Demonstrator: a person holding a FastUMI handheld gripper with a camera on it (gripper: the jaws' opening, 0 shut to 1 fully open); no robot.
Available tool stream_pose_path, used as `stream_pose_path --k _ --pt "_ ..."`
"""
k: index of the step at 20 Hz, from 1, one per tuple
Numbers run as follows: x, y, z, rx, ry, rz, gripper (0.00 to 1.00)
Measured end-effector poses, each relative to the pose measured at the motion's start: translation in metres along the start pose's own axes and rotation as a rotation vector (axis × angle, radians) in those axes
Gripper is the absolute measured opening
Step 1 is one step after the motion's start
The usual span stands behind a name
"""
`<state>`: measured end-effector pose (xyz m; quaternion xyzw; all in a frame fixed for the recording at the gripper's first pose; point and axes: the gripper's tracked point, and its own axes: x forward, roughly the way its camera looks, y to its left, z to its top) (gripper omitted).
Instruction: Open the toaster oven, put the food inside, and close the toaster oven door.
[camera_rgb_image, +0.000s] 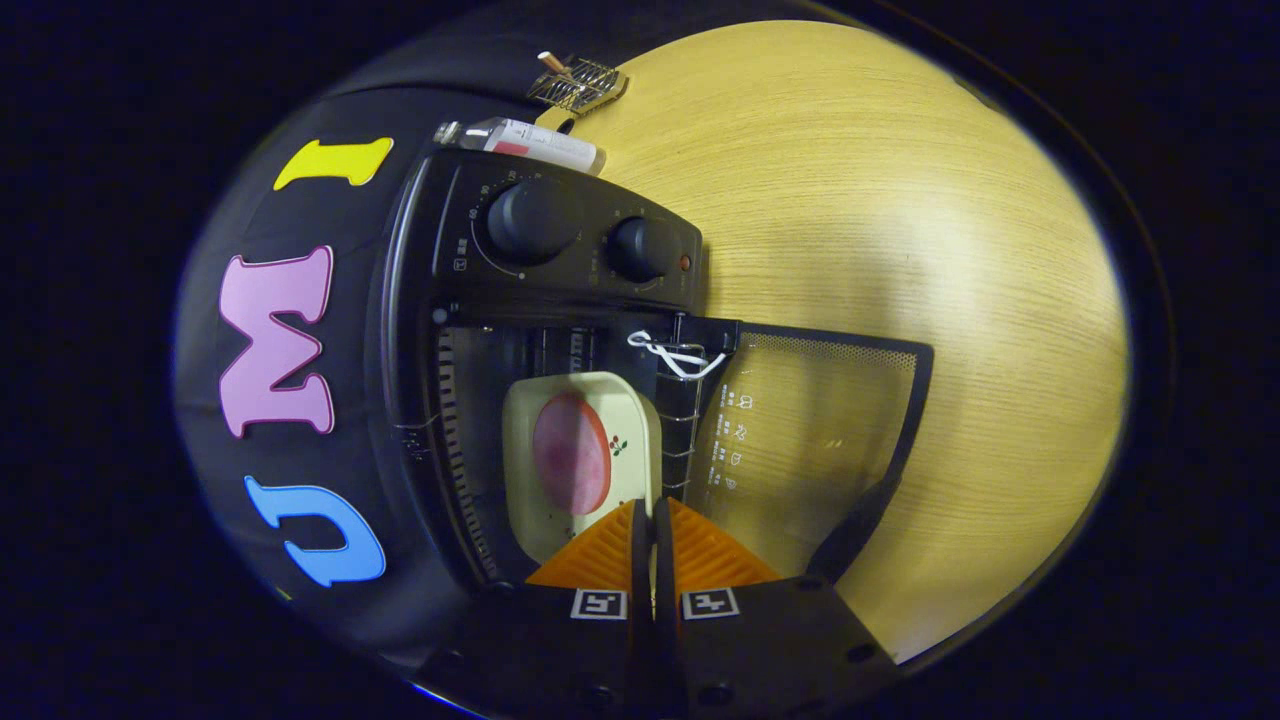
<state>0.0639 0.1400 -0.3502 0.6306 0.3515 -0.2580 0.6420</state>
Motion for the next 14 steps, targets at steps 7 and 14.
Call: stream_pose_path --k 7,14 --pt "0.014 0.007 -0.019 0.048 -0.034 -0.022 0.07" --pt "0.013 0.014 -0.025 0.052 -0.027 0.009 0.13"
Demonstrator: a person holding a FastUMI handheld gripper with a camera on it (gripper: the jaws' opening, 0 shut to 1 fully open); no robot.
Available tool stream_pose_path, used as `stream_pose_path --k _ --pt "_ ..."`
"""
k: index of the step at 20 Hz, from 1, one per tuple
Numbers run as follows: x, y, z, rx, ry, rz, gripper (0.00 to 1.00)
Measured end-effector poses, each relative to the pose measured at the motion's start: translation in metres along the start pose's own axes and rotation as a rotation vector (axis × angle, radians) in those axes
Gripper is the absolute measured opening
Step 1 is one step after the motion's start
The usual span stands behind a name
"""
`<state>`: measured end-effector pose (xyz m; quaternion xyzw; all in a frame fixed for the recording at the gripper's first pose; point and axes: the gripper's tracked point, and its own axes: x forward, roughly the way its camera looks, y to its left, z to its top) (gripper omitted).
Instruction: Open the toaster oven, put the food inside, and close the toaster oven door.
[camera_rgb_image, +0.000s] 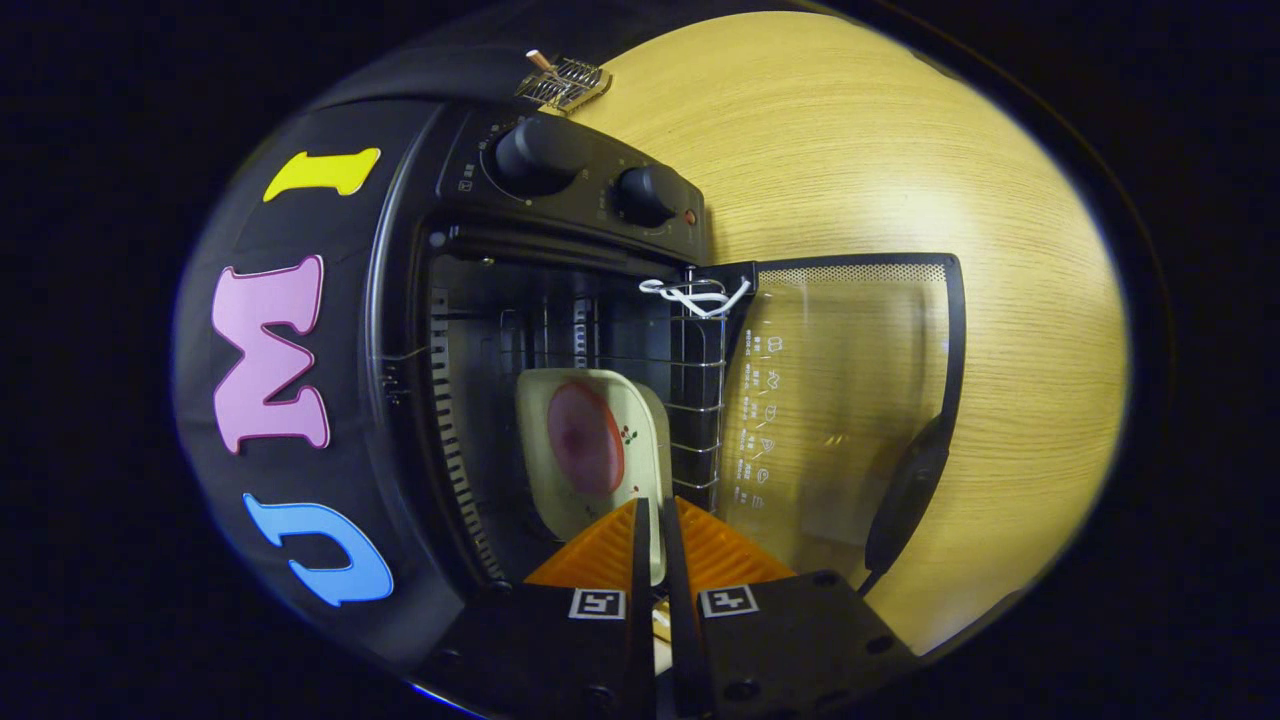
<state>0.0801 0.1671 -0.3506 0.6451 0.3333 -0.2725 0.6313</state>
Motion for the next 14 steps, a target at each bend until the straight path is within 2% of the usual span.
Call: stream_pose_path --k 2,4,7,8,9,11,12,14 --pt "-0.004 0.001 0.001 0.006 0.007 0.004 0.18" --pt "-0.011 0.001 -0.001 -0.001 0.025 0.008 0.29" --pt "-0.023 -0.003 -0.013 -0.026 0.085 0.010 0.35" --pt "-0.027 0.000 -0.018 -0.045 0.106 0.038 0.48" --pt "-0.034 0.001 -0.023 -0.065 0.131 0.065 0.49" --pt "-0.048 0.004 -0.029 -0.096 0.166 0.116 0.58" --pt "-0.056 0.002 -0.030 -0.123 0.178 0.130 0.72" --pt "-0.068 -0.007 -0.017 -0.225 0.129 0.145 0.91"
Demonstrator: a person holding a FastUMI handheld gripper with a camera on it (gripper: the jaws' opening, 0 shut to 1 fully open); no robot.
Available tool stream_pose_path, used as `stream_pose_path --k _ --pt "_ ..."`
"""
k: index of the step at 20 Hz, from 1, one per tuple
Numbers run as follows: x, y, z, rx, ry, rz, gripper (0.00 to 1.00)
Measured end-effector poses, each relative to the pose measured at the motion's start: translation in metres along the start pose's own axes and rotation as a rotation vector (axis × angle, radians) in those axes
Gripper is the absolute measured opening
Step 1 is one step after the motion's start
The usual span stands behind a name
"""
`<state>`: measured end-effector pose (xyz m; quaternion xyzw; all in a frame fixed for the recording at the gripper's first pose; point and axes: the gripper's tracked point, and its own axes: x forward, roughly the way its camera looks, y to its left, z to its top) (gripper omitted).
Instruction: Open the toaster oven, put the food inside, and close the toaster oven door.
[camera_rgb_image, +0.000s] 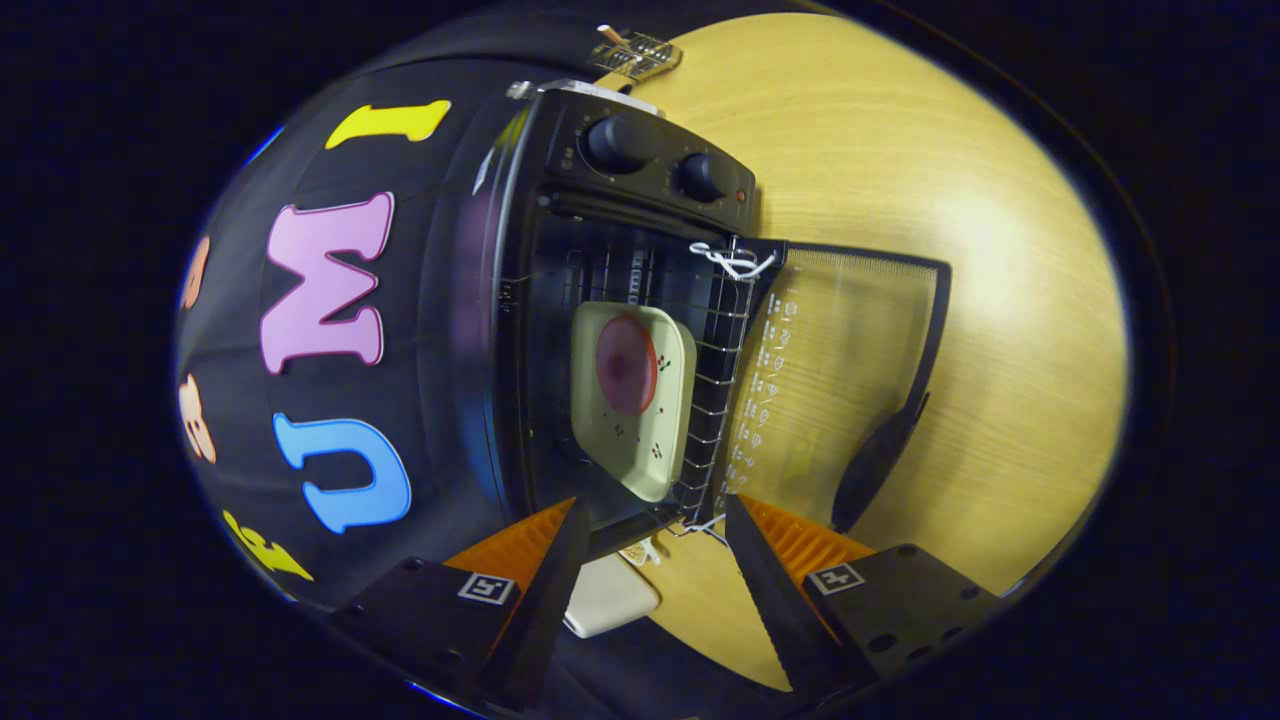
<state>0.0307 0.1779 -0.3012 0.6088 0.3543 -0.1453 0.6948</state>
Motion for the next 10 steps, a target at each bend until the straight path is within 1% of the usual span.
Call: stream_pose_path --k 3,4,6,10 --pt "-0.013 -0.014 0.013 -0.194 -0.021 0.010 0.93" --pt "-0.017 -0.021 0.019 -0.248 -0.040 0.003 0.99" --pt "-0.022 -0.032 0.025 -0.332 -0.044 -0.003 0.99" --pt "-0.035 -0.063 0.029 -0.501 -0.027 -0.066 0.99"
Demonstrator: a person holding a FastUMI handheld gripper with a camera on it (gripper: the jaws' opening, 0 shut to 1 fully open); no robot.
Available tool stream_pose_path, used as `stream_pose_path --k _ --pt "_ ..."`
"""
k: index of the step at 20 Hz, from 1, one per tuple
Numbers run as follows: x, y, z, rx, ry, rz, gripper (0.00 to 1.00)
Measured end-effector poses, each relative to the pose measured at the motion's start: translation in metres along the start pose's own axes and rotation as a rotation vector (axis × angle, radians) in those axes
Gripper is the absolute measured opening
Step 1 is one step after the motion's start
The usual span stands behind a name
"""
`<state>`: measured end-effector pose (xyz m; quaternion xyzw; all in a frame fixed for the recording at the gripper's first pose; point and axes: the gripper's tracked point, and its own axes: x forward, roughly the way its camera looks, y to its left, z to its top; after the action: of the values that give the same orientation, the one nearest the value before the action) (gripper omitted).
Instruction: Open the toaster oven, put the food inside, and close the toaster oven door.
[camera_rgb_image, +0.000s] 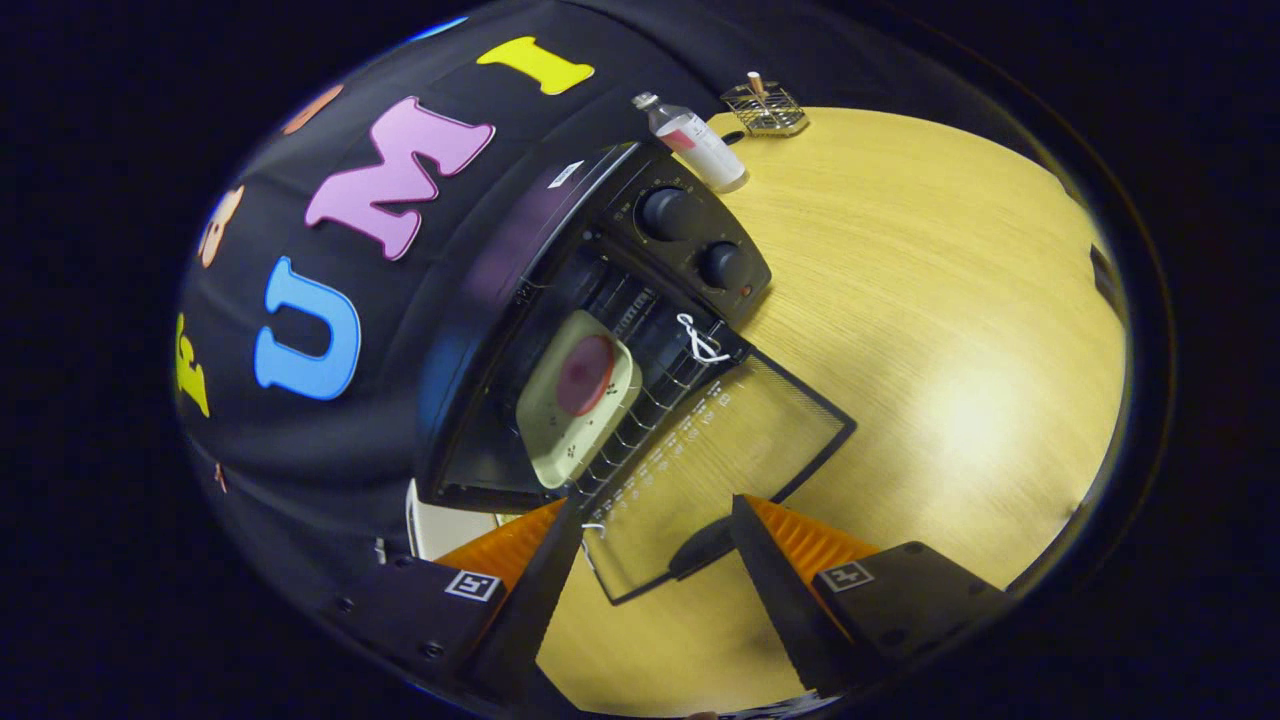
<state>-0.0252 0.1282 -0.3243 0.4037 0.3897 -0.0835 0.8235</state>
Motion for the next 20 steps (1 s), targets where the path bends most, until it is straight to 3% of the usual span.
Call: stream_pose_path --k 6,9,14,20 --pt "-0.017 -0.008 -0.026 -0.463 0.026 -0.010 0.99" --pt "-0.019 -0.007 -0.037 -0.635 0.030 -0.026 0.99" --pt "-0.007 -0.022 -0.070 -0.739 0.123 -0.081 0.99" --pt "0.021 -0.038 -0.085 -0.776 0.176 -0.152 0.99"
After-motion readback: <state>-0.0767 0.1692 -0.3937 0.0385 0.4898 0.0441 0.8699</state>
